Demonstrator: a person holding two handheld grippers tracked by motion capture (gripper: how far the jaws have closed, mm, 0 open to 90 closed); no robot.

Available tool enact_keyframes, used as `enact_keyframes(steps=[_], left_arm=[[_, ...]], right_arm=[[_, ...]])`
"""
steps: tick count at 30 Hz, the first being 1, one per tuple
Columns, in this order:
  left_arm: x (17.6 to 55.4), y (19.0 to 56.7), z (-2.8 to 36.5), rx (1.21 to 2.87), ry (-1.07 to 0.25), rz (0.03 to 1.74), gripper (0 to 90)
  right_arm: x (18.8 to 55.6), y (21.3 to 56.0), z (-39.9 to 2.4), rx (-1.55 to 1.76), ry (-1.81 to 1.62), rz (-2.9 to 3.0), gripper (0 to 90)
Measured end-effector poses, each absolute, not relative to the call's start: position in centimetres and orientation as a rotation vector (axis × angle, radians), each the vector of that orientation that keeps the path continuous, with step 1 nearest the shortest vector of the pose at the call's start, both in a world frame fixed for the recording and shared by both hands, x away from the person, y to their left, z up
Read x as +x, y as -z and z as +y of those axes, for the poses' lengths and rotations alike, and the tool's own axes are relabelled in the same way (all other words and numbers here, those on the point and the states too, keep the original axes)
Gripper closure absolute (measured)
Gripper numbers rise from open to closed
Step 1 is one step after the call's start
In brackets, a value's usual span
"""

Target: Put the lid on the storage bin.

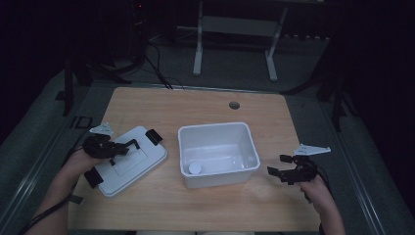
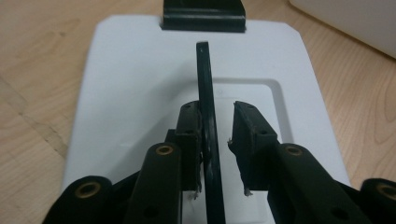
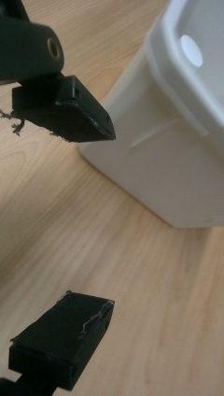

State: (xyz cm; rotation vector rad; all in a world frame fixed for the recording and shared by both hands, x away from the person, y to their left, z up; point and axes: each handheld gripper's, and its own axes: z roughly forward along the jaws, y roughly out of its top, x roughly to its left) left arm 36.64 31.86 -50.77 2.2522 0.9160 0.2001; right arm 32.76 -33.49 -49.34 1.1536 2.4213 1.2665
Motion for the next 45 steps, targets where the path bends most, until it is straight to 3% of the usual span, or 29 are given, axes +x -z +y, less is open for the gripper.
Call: enact_keyframes(steps=[7, 12, 31, 36, 45], left_arm=[[36.4, 50.7, 32.0, 2.251, -0.195, 0.896, 83.2], [36.0, 49.6, 32.6, 2.251, -0.215, 0.905, 83.5], [34.7, 39.9, 31.7, 2.137, -0.3, 0.761, 83.4], [34.8, 38.5, 30.2, 2.158, -0.319, 0.731, 83.4], [35.9, 36.4, 23.5, 2.218, -0.288, 0.588, 83.4]], right_arm=[[31.9, 51.6, -33.8, 1.212, -1.251, 2.442, 15.6], [31.4, 52.3, -34.0, 1.238, -1.269, 2.43, 15.6], [30.6, 52.8, -34.0, 1.238, -1.298, 2.415, 15.6], [30.5, 53.1, -33.9, 1.239, -1.294, 2.424, 15.6], [30.6, 53.6, -33.3, 1.227, -1.281, 2.449, 15.6]])
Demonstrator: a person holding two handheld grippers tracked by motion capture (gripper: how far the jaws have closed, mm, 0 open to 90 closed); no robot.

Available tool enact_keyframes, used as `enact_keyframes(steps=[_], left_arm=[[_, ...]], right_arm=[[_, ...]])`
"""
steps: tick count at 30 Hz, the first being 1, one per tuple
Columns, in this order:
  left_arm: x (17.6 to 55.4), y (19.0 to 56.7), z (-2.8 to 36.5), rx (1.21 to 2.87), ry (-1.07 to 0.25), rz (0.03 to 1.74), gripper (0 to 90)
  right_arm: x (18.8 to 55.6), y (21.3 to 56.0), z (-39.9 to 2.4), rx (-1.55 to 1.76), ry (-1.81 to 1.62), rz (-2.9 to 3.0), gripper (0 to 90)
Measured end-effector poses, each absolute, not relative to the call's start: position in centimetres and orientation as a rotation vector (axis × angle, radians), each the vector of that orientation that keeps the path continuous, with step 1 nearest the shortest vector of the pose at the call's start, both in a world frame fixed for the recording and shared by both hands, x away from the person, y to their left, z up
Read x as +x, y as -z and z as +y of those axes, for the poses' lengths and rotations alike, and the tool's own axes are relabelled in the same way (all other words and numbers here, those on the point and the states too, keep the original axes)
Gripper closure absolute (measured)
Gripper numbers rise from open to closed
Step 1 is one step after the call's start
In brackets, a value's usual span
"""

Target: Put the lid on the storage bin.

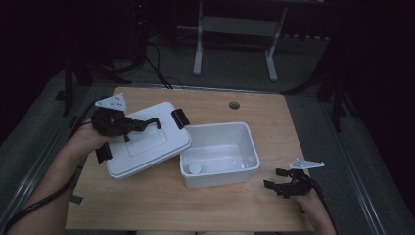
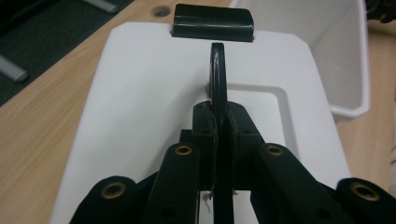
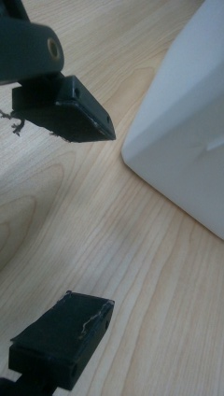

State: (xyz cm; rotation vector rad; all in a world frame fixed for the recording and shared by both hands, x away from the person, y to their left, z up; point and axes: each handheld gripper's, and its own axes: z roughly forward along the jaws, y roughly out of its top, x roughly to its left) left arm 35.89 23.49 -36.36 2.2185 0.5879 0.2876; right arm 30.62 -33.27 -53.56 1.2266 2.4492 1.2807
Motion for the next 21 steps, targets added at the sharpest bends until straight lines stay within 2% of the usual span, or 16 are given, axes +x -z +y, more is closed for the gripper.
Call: enact_keyframes(steps=[8, 21], left_arm=[[36.2, 34.6, 19.2, 2.21, -0.255, 0.485, 83.4], [37.0, 33.9, 12.4, 2.265, -0.228, 0.327, 83.4]], right_arm=[[30.7, 53.6, -33.1, 1.221, -1.289, 2.447, 15.6], [30.6, 53.5, -33.4, 1.227, -1.299, 2.431, 15.6]])
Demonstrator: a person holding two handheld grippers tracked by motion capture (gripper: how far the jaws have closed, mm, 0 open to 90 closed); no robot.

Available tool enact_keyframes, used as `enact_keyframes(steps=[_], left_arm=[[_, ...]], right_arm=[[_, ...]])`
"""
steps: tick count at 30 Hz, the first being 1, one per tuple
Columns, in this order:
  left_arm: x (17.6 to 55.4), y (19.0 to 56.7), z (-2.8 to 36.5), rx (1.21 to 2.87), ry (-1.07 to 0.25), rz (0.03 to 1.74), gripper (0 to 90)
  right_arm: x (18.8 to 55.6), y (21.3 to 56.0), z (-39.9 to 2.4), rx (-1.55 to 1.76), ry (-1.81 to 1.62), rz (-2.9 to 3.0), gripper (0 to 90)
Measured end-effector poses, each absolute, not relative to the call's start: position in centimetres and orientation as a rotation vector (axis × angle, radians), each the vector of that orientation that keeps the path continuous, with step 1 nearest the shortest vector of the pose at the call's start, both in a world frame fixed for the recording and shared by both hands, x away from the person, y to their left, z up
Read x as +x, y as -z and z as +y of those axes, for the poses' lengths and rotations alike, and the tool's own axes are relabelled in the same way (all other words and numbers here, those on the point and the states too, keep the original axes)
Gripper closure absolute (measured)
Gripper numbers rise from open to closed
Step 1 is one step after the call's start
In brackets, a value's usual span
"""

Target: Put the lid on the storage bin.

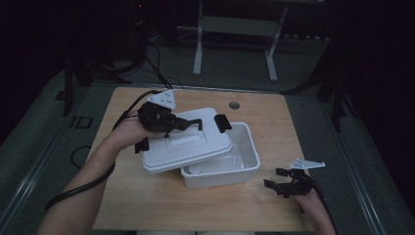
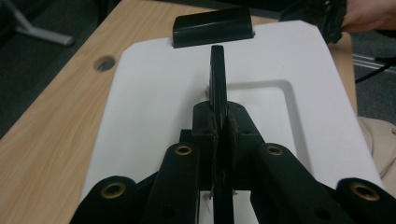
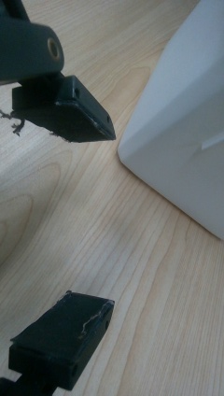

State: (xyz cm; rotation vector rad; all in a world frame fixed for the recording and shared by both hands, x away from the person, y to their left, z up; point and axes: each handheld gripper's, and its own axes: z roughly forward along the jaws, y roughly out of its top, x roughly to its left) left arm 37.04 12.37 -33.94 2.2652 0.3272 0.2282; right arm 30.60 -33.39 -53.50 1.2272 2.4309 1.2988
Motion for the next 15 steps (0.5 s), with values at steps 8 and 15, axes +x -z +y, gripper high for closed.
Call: enact_keyframes(steps=[8, 15], left_arm=[[37.1, 33.7, 8.8, 2.296, -0.213, 0.239, 83.4], [37.1, 34.2, 6.4, 2.339, -0.207, 0.182, 83.4]], right_arm=[[30.5, 53.4, -33.4, 1.21, -1.306, 2.401, 15.7], [30.3, 52.8, -33.8, 1.18, -1.396, 2.297, 15.7]])
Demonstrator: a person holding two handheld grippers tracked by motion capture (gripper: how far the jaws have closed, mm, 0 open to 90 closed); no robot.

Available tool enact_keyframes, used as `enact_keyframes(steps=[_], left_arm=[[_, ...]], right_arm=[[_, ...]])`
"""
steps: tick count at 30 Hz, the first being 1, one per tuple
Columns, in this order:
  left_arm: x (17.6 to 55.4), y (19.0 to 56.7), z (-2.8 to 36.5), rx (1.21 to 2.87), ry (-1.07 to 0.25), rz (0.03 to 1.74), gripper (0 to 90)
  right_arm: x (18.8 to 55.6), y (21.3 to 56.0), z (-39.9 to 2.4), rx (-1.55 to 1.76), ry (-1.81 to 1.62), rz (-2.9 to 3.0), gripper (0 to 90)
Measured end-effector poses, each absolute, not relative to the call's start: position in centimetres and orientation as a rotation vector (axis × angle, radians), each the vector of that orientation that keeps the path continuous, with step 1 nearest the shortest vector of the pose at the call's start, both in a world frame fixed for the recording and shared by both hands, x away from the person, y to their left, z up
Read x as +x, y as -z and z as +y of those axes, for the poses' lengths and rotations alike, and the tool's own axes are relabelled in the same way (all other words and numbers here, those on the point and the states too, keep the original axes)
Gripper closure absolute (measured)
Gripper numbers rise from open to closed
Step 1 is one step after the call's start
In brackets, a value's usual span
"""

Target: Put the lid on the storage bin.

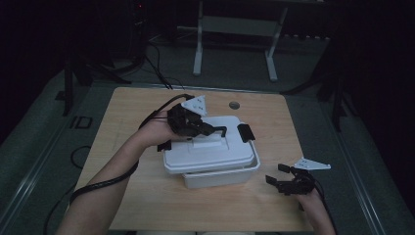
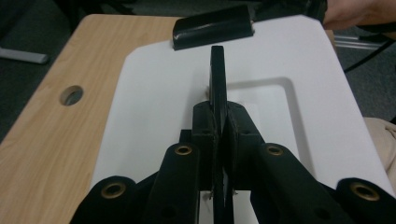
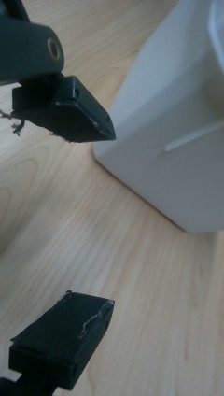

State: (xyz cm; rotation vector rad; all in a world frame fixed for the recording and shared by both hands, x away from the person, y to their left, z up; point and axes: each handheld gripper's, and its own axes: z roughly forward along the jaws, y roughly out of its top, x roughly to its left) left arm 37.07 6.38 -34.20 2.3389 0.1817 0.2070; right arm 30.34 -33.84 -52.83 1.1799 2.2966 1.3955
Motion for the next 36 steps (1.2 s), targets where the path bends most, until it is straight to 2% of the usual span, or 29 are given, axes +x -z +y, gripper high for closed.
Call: enact_keyframes(steps=[17, 25, 36], left_arm=[[38.2, 36.5, 2.4, 2.368, -0.191, 0.156, 83.4], [39.0, 38.3, 2.1, 2.392, -0.187, 0.176, 83.3], [39.6, 39.2, 3.1, 2.34, -0.14, 0.217, 83.0]], right_arm=[[30.5, 53.5, -33.8, 1.201, -1.411, 2.258, 15.7], [30.5, 53.7, -33.7, 1.197, -1.409, 2.269, 15.7], [30.6, 53.9, -33.4, 1.19, -1.398, 2.293, 15.7]])
